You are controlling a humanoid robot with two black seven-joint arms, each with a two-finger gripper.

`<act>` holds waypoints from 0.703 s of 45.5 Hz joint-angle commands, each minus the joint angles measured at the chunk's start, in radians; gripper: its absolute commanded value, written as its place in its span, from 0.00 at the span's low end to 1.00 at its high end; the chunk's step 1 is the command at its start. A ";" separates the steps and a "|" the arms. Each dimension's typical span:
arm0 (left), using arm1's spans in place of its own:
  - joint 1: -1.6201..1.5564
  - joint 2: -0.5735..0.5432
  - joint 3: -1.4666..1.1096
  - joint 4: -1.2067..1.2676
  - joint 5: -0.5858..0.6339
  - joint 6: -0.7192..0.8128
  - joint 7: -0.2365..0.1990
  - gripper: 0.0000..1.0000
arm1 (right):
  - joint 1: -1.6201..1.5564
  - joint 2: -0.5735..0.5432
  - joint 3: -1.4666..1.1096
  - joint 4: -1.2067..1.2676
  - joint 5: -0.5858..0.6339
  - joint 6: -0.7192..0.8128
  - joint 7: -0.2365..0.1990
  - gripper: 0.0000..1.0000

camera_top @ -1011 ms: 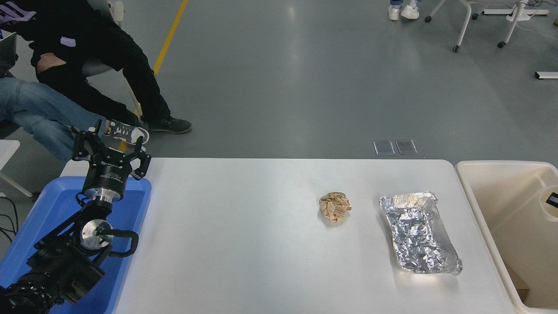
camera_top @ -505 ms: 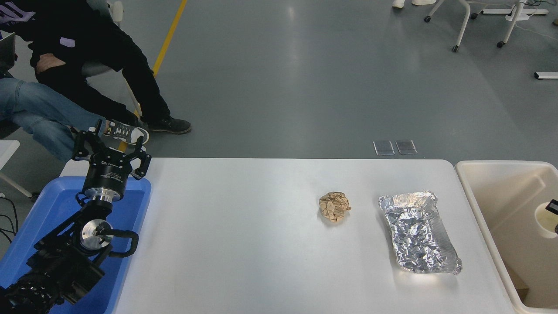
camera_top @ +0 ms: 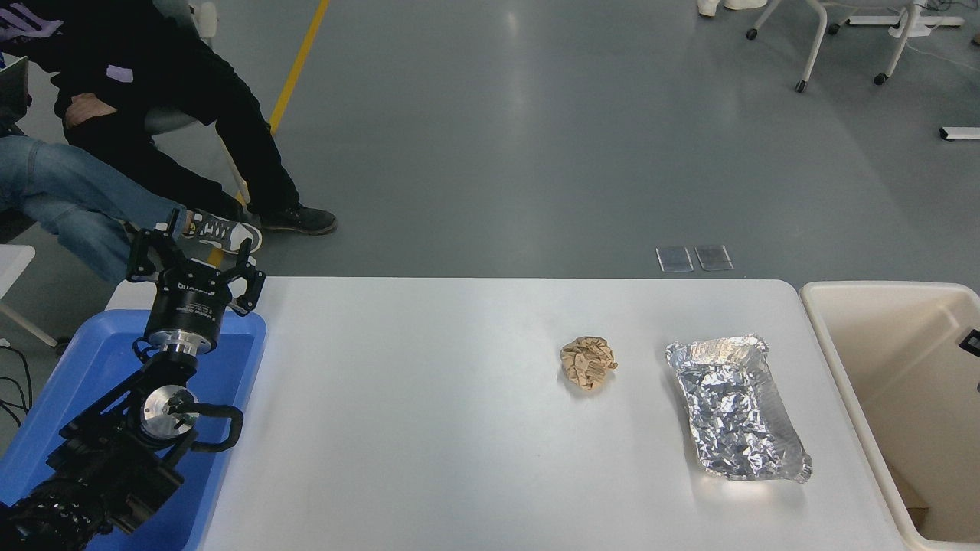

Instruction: Pick up paper cup place in dustbin

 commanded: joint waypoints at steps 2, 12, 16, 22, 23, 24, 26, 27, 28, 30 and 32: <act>0.000 0.000 0.000 0.000 0.000 0.000 0.000 0.99 | 0.301 -0.066 -0.094 0.371 -0.008 0.021 -0.001 1.00; 0.000 0.000 0.000 0.000 0.000 0.000 0.000 0.99 | 0.653 0.022 -0.360 0.688 -0.006 0.052 0.001 1.00; 0.000 0.000 0.000 0.000 0.000 0.000 0.000 0.99 | 0.788 0.070 -0.414 0.771 -0.004 0.124 0.001 1.00; 0.000 0.000 0.000 0.000 0.000 0.000 0.000 0.99 | 0.930 0.086 -0.408 0.816 -0.004 0.340 0.001 1.00; 0.000 0.000 0.000 0.000 0.000 0.000 0.000 0.99 | 0.950 0.089 -0.406 0.816 -0.006 0.384 0.001 1.00; 0.000 0.000 0.002 0.000 0.000 0.000 0.000 0.99 | 0.967 0.092 -0.400 0.816 -0.006 0.429 0.001 1.00; 0.000 0.000 0.000 0.000 0.000 0.000 0.000 0.99 | 0.999 0.102 -0.383 0.816 -0.006 0.509 0.001 1.00; 0.000 -0.002 0.002 0.000 0.000 0.000 0.000 0.99 | 1.015 0.110 -0.377 0.816 -0.006 0.546 0.001 1.00; 0.000 0.000 0.002 0.000 0.000 0.000 0.000 0.99 | 1.030 0.118 -0.369 0.816 -0.006 0.579 0.001 1.00; 0.000 0.000 0.002 0.000 0.000 0.000 0.000 0.99 | 1.065 0.135 -0.363 0.816 -0.006 0.638 0.001 1.00; 0.000 0.000 0.002 0.000 0.000 0.000 0.000 0.99 | 1.105 0.147 -0.362 0.816 -0.006 0.693 -0.001 1.00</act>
